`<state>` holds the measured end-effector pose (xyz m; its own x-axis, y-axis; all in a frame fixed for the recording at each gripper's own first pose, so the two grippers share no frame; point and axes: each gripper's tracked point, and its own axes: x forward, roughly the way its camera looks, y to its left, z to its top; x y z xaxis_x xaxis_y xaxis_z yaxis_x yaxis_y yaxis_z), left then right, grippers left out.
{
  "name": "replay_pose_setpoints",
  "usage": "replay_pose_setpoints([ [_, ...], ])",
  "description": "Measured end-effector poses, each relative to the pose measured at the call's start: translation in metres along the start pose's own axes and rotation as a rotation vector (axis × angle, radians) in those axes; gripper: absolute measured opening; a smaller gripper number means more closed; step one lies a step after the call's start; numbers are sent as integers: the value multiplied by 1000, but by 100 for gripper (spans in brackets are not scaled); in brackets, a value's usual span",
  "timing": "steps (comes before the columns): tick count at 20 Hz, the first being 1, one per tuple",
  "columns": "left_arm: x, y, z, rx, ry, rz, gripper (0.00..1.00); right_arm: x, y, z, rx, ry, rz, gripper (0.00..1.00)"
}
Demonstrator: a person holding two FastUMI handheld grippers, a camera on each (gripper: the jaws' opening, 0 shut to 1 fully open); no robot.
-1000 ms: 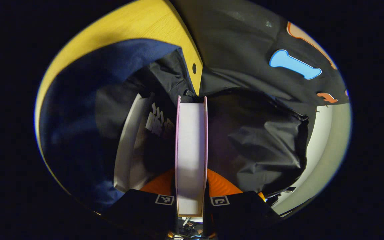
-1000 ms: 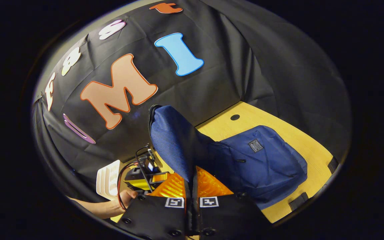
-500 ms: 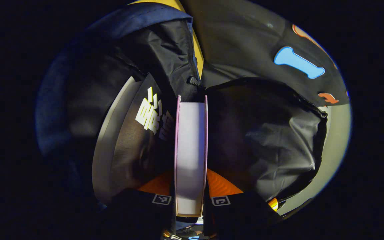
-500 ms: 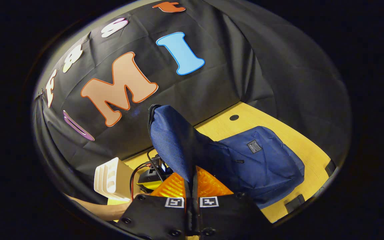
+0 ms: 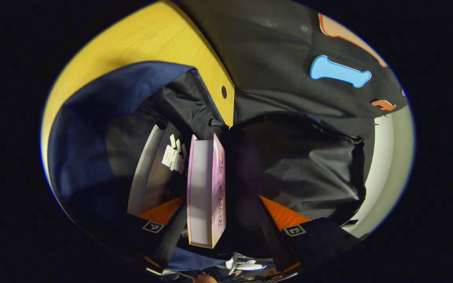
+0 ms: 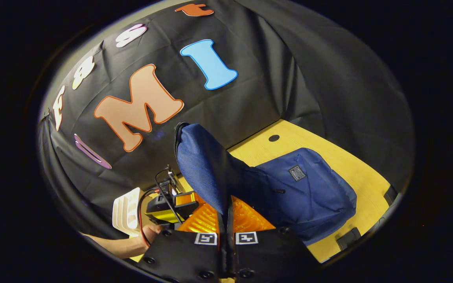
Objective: Open the schoolbag, grab two books from the bookshelf and put them into the schoolbag.
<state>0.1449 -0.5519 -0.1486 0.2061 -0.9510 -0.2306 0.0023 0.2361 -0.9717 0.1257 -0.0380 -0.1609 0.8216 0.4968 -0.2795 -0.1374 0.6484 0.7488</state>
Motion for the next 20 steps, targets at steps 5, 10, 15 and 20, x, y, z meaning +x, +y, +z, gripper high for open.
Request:
replay_pose_setpoints([
  [5,-31,-4,10,133,-30,62,95,0,2,0,-3,4,-4,3],
  [10,-71,-24,27,469,-119,149,94,-1,3,0,-9,8,-5,3],
  [15,-152,-76,57,733,-317,234,95,-2,4,1,-11,10,-2,3],
  [20,-258,-132,73,888,-569,305,94,-5,5,1,-18,16,10,3],
])
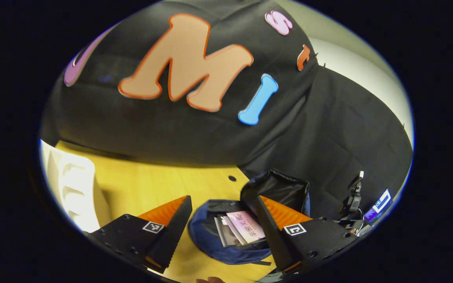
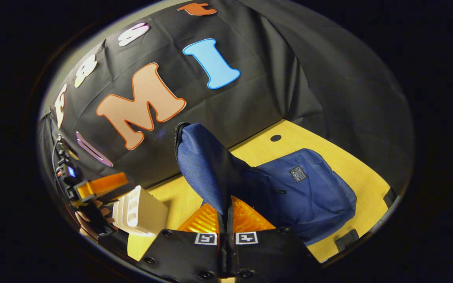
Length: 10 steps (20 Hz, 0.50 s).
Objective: Open the schoolbag, grab two books from the bookshelf and put them into the schoolbag.
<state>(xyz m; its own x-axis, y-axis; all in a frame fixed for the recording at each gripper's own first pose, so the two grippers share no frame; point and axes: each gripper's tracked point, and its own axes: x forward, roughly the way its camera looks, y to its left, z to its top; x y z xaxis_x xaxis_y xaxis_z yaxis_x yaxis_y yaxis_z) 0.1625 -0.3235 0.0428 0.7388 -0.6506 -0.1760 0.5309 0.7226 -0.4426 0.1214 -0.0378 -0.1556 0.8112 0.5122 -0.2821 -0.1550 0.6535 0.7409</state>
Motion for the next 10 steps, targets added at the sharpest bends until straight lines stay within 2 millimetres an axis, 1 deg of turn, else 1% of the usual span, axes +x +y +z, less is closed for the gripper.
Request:
replay_pose_setpoints([
  [2,-30,14,25,26,-66,67,94,0,0,0,-3,1,3,3],
  [3,-49,19,35,39,-95,96,94,-1,0,-1,-7,2,5,3],
  [6,-108,43,70,122,-229,242,94,-3,0,0,-14,2,8,3],
  [7,-128,49,85,157,-290,288,94,-3,0,0,-12,0,9,3],
  [8,-151,55,94,200,-343,341,94,-3,0,-1,-12,0,9,3],
  [10,-186,63,104,253,-400,440,93,-4,1,-3,-9,2,9,3],
])
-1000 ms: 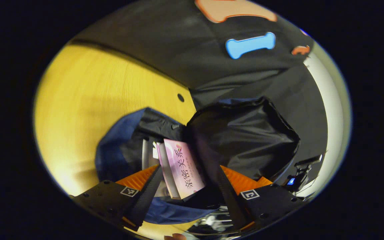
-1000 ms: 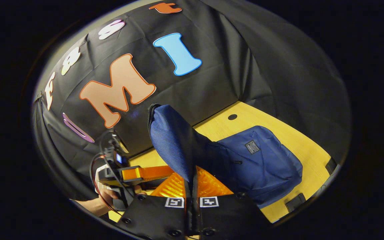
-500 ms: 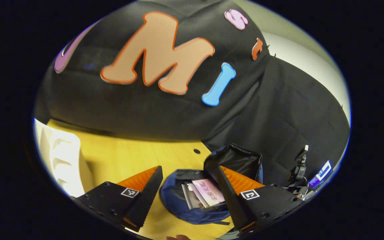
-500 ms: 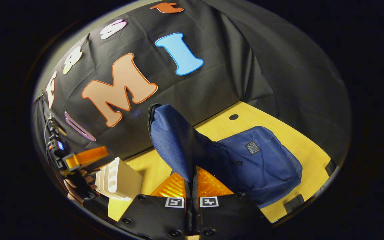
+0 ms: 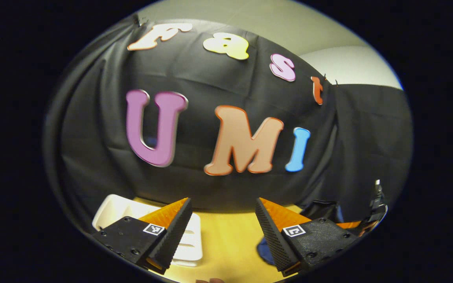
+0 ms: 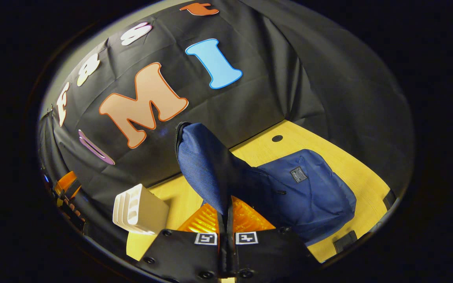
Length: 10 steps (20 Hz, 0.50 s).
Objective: Open the schoolbag, grab two books from the bookshelf and put them into the schoolbag.
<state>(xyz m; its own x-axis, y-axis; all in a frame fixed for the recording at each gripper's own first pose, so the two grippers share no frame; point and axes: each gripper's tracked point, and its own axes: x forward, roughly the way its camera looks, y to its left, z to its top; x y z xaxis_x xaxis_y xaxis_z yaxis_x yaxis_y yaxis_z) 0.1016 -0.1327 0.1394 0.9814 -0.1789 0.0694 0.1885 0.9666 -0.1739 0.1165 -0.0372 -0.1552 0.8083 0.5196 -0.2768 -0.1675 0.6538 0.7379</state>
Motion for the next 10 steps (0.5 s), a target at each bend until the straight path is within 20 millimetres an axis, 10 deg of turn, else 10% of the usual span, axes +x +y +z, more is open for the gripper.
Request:
replay_pose_setpoints([
  [5,-32,20,36,45,-119,96,93,-6,-1,-1,0,1,-7,3],
  [10,-40,27,28,59,-83,101,89,-5,2,-6,-27,14,-10,3],
])
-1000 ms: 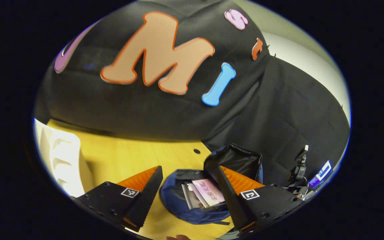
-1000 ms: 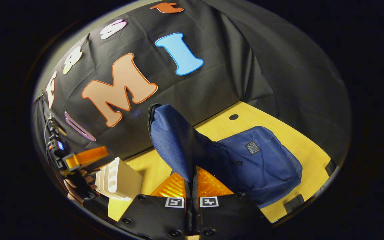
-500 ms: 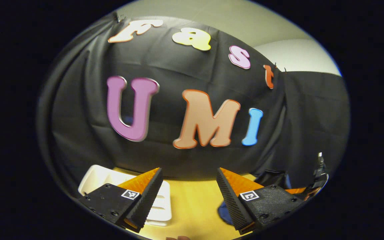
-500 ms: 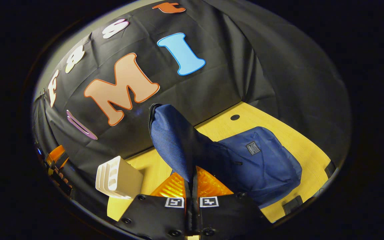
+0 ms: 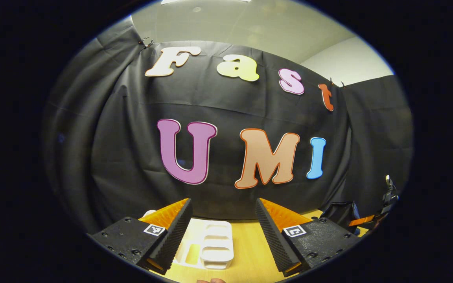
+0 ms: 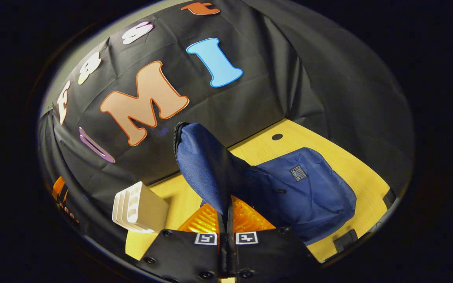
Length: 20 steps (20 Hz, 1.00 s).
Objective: Open the schoolbag, grab two books from the bookshelf and put them into the schoolbag.
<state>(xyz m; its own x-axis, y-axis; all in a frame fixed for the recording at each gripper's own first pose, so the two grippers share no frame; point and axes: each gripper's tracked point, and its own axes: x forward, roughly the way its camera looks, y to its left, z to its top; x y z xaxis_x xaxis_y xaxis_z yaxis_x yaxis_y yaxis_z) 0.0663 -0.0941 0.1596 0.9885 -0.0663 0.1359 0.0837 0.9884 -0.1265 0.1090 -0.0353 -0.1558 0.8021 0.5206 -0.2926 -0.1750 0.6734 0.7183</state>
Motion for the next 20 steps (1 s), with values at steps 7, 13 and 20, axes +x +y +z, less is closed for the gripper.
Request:
replay_pose_setpoints([
  [7,3,-1,-16,-9,87,-15,94,7,15,-17,-188,58,-14,3],
  [13,4,3,-16,-55,91,3,92,20,35,-48,-435,146,-12,3],
  [20,2,7,-22,-76,116,28,92,35,42,-97,-803,273,-6,3],
])
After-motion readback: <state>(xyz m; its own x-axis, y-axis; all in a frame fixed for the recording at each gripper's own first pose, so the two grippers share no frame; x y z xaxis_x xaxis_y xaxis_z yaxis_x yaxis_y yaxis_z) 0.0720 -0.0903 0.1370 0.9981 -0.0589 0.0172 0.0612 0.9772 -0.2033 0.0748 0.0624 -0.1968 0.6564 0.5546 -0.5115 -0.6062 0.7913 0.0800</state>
